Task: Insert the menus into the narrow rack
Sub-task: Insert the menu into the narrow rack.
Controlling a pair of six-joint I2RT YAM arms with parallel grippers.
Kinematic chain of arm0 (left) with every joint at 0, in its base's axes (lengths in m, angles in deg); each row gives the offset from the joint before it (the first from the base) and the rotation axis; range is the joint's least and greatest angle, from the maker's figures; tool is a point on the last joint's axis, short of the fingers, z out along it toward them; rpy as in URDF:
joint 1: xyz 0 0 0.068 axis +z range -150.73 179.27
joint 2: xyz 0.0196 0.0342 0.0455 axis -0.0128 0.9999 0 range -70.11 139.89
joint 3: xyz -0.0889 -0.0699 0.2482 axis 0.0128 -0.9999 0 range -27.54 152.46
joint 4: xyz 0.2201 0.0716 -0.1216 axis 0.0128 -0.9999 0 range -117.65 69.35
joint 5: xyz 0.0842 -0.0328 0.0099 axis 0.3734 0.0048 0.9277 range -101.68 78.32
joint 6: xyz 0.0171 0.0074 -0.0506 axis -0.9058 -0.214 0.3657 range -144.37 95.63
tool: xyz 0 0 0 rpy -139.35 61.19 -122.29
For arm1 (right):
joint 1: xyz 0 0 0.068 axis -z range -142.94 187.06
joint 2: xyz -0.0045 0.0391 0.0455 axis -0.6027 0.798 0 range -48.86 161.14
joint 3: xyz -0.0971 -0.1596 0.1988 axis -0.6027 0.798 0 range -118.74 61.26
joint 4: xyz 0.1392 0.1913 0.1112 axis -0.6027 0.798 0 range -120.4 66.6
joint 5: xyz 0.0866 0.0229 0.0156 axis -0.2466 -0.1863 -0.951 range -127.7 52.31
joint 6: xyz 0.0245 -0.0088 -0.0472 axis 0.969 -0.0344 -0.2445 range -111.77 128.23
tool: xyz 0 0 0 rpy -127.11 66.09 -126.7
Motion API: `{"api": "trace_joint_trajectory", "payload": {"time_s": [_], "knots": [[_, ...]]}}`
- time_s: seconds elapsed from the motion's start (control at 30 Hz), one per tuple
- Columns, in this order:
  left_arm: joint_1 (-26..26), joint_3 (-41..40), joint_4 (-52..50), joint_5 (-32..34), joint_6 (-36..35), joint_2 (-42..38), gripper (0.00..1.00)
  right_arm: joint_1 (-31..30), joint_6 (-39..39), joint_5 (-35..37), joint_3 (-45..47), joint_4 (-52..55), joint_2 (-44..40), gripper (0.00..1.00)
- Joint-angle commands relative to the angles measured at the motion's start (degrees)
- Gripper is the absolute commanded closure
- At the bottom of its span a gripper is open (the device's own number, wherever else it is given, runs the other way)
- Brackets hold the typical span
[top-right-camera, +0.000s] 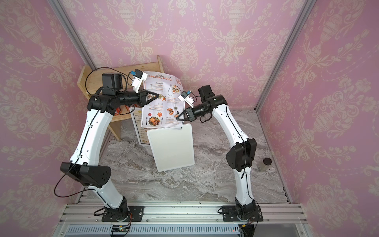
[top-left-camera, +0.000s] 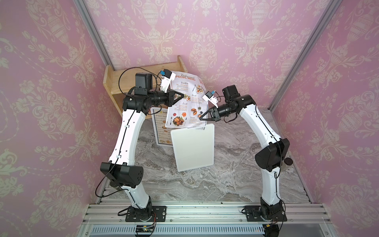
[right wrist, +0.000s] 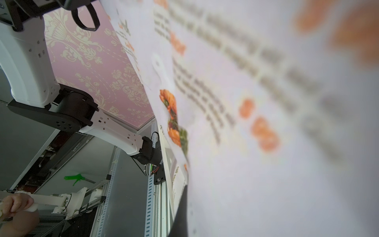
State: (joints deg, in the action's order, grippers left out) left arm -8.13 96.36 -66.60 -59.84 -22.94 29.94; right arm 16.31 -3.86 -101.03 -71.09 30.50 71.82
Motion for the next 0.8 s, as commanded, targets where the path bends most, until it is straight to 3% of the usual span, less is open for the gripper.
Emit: {"api": "trace_joint_trajectory", "payload": {"time_s": [0.0, 0.07, 0.33, 0.43, 0.6, 0.77], "knots": [[-0.6, -0.3, -0.8, -0.7, -0.4, -1.4, 0.92, 0.1, -1.6, -2.1, 0.3, 2.5, -2.5, 1.0], [-0.6, -0.6, -1.9, 0.3, -1.5, -1.8, 0.9, 0.2, -1.6, -2.3, 0.3, 2.5, -2.6, 1.0], [-0.6, -4.8, -2.9, 1.5, -4.3, -4.5, 0.58, 0.3, -1.8, -2.8, -0.4, 3.1, -2.6, 1.0], [-0.5, -6.5, -3.1, 1.3, -5.0, -5.5, 0.54, 0.3, -2.0, -2.9, -0.3, 3.2, -2.7, 1.0], [-0.1, -10.7, -3.0, 1.1, -6.3, -7.9, 0.56, 0.4, -2.3, -2.8, -0.7, 3.4, -2.7, 1.0], [0.3, -14.4, -2.5, 0.5, -6.7, -10.3, 0.72, 0.5, -2.3, -2.9, -0.9, 3.6, -2.5, 1.0]]}}
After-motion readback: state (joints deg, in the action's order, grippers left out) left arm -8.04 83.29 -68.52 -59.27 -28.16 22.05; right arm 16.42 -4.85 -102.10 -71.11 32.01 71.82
